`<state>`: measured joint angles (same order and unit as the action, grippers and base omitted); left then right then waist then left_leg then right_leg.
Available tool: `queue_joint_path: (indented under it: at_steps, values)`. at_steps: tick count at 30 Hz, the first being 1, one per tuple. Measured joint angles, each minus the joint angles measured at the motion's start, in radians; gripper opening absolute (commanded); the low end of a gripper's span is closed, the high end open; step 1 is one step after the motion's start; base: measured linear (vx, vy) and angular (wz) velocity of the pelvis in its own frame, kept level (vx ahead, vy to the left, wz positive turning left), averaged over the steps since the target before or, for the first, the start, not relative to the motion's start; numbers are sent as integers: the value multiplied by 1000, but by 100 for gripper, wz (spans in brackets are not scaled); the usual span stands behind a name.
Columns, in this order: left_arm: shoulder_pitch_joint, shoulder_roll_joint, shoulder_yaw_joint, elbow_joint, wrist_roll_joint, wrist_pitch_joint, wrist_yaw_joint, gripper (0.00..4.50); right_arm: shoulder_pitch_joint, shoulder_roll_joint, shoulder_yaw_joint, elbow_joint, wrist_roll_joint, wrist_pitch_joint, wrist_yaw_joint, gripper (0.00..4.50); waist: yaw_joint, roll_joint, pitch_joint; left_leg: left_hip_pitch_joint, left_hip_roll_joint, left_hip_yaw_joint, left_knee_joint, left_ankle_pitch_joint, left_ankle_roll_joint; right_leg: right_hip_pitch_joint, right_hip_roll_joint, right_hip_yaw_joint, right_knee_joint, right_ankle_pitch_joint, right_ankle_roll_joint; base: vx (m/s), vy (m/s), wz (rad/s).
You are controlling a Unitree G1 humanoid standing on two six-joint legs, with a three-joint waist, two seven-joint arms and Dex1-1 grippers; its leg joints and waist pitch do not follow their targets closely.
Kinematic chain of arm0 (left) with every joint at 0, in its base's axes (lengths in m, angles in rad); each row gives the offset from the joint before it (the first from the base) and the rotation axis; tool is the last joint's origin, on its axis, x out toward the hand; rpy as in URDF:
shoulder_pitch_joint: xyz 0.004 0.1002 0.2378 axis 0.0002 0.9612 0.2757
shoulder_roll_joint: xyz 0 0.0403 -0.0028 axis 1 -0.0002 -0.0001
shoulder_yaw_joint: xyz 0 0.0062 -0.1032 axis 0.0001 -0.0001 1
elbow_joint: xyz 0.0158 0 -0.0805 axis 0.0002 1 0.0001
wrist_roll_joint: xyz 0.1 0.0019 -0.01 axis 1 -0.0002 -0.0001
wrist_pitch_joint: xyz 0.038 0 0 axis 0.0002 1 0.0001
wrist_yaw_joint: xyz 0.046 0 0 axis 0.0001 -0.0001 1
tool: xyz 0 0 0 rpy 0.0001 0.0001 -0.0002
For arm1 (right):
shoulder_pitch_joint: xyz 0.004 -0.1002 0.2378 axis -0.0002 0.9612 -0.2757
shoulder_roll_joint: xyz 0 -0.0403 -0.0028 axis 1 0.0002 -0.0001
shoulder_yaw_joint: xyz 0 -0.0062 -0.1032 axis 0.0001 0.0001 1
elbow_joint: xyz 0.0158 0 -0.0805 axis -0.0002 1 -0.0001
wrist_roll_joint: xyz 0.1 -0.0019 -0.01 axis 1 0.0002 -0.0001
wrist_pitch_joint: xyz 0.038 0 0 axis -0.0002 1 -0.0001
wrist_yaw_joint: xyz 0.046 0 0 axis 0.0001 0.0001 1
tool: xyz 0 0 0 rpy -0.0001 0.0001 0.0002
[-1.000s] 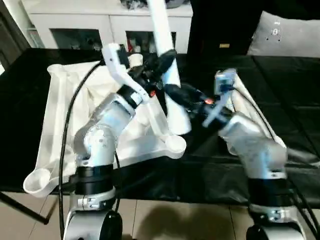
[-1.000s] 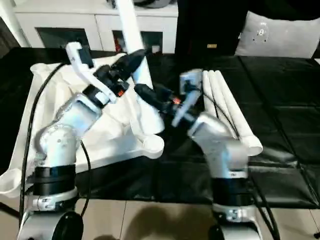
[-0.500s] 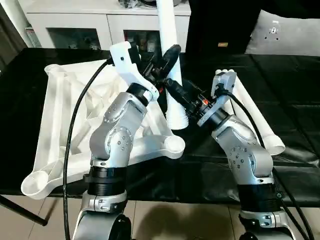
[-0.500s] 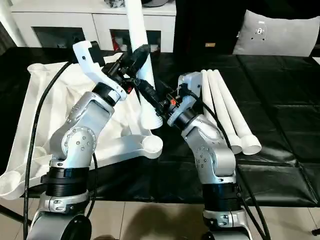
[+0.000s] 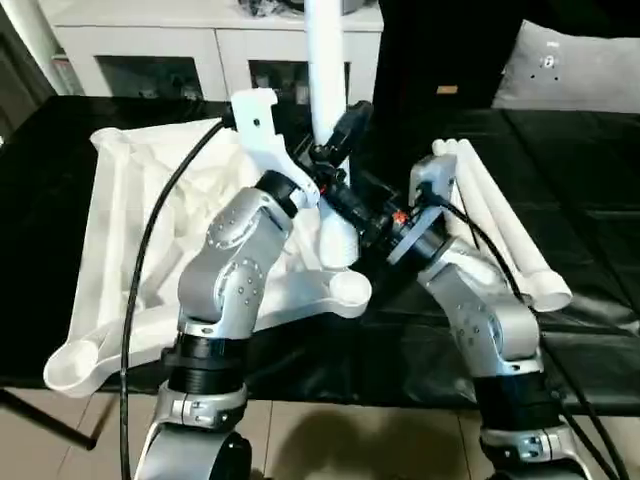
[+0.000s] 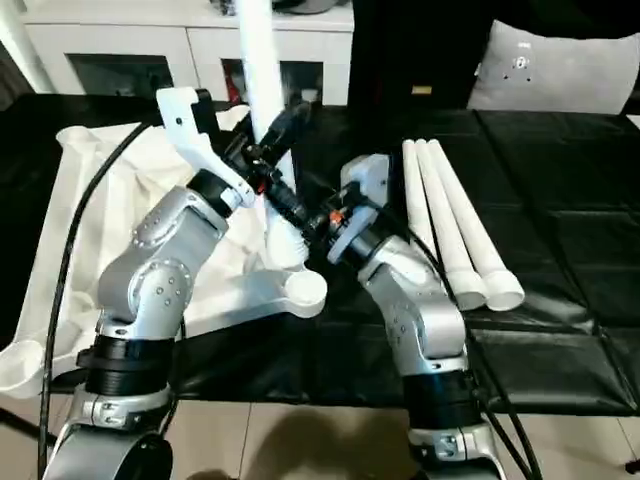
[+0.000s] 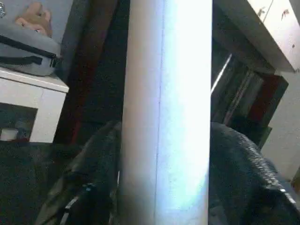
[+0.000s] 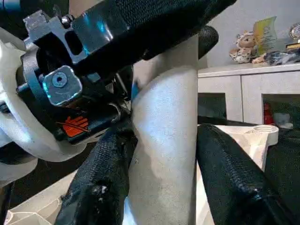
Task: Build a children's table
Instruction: Pick table leg
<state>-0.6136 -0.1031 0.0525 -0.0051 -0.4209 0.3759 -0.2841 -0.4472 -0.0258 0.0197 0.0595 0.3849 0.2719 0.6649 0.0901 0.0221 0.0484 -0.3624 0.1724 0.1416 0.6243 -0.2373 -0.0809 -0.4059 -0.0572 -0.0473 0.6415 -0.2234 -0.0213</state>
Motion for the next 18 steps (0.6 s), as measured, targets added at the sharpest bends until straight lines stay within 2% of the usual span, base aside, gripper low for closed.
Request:
queue_joint_path:
  at_steps: [3,6,11,15,16,17,18]
  values:
    - [0,-5,3,0,-14,-4,8,258,0,1,1,0,0,-2,0,178,-1,0,0,0,0,0,0,0,0,0,0,0,0,0,0,0,0,0]
    - [0,-7,10,0,-16,-7,10,217,0,1,4,2,-2,-4,0,178,-2,0,0,0,0,0,0,0,0,0,0,0,0,0,0,0,0,0]
    - [0,-11,25,1,-18,-10,18,190,0,0,9,3,-4,-15,-2,178,-1,0,0,0,0,0,0,0,0,0,0,0,0,0,0,0,0,0]
    - [0,-14,30,3,-19,-10,28,185,0,1,17,3,-15,-23,-14,178,-1,0,0,0,0,0,0,0,0,0,0,0,0,0,0,0,0,0]
    - [0,-13,31,5,-19,-10,28,184,0,0,19,3,-22,-23,-16,213,-1,0,0,0,0,0,0,0,0,0,0,0,0,0,0,0,0,0]
    - [0,-13,31,8,-20,-11,29,184,0,0,20,3,-26,-23,-20,213,-1,0,0,0,0,0,0,0,0,0,0,0,0,0,0,0,0,0]
    - [0,-10,33,14,-22,-11,29,184,0,-4,21,3,-26,-20,-23,234,-1,0,0,0,0,0,0,0,0,0,0,0,0,0,0,0,0,0]
